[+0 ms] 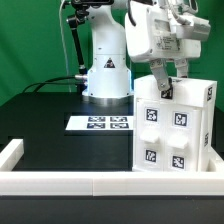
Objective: Assemble cabinet
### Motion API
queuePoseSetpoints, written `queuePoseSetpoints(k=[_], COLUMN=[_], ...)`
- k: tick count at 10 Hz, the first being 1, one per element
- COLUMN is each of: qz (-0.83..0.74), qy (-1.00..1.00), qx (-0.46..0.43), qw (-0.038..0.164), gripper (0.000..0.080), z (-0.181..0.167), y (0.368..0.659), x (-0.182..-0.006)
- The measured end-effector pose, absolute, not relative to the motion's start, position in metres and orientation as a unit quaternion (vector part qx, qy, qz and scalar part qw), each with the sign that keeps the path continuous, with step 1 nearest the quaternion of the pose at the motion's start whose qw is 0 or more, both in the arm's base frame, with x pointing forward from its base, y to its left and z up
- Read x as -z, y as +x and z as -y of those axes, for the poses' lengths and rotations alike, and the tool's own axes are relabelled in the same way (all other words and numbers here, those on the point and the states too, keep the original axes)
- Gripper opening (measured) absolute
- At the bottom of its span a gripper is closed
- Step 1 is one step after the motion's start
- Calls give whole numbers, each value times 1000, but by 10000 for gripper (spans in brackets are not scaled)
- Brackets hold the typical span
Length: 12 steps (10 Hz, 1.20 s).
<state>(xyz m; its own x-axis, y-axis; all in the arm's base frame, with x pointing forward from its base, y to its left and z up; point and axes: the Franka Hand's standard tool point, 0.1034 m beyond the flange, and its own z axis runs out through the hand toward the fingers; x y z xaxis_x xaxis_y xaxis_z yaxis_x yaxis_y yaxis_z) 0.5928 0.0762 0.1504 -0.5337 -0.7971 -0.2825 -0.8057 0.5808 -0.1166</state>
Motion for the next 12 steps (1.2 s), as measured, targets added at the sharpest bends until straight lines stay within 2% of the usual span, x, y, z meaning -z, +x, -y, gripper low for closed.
queuePoseSetpoints(k=[2,3,4,8,12], qz=[-873,-870,-867,-857,-853], qy=[-463,-468,-471,-481,-489], qx=[-14,-14,-15,-16,-15], qw=[154,157,162,183,182], gripper=[754,754,790,797,797], z=[-77,-80,-86,-106,-108], y=[592,592,593,600,601], x=[-150,-153,-159,-185,-184])
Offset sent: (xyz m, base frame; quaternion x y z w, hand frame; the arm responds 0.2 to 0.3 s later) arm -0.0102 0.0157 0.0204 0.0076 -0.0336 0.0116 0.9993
